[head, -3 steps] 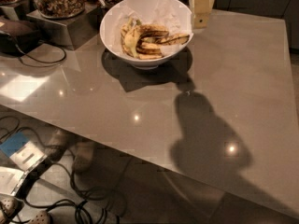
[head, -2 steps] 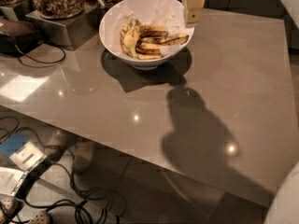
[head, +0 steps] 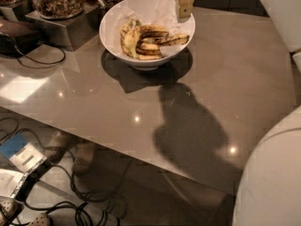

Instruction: Pick banana from white bowl

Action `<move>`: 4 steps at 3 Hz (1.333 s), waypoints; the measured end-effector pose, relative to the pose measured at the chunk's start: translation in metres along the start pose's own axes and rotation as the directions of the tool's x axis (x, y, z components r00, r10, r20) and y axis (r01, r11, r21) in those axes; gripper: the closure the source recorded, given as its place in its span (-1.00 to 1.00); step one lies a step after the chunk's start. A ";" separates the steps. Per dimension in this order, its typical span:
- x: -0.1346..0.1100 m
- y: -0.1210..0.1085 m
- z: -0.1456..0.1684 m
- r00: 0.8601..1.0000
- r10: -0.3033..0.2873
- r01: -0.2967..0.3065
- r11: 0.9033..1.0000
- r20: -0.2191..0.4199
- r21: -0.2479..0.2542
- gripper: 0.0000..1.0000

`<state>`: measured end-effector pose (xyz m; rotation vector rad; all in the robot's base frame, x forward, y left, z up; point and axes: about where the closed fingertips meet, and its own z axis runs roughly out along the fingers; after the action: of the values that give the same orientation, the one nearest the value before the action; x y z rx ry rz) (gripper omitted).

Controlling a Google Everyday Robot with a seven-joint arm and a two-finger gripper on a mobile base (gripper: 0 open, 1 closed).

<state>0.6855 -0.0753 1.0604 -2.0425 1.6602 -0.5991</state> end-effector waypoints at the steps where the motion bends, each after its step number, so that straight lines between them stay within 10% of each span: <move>1: -0.007 -0.010 0.007 0.998 -0.038 0.038 0.999 0.048 -0.004 -1.00; 4: -0.058 -0.024 0.049 0.944 -0.275 0.286 0.957 0.183 -0.038 -1.00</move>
Offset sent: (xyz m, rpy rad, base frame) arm 0.0379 0.0508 0.0006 -0.0199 0.0727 0.2944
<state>0.7225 -0.0114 1.0314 -2.3269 1.3144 -0.4438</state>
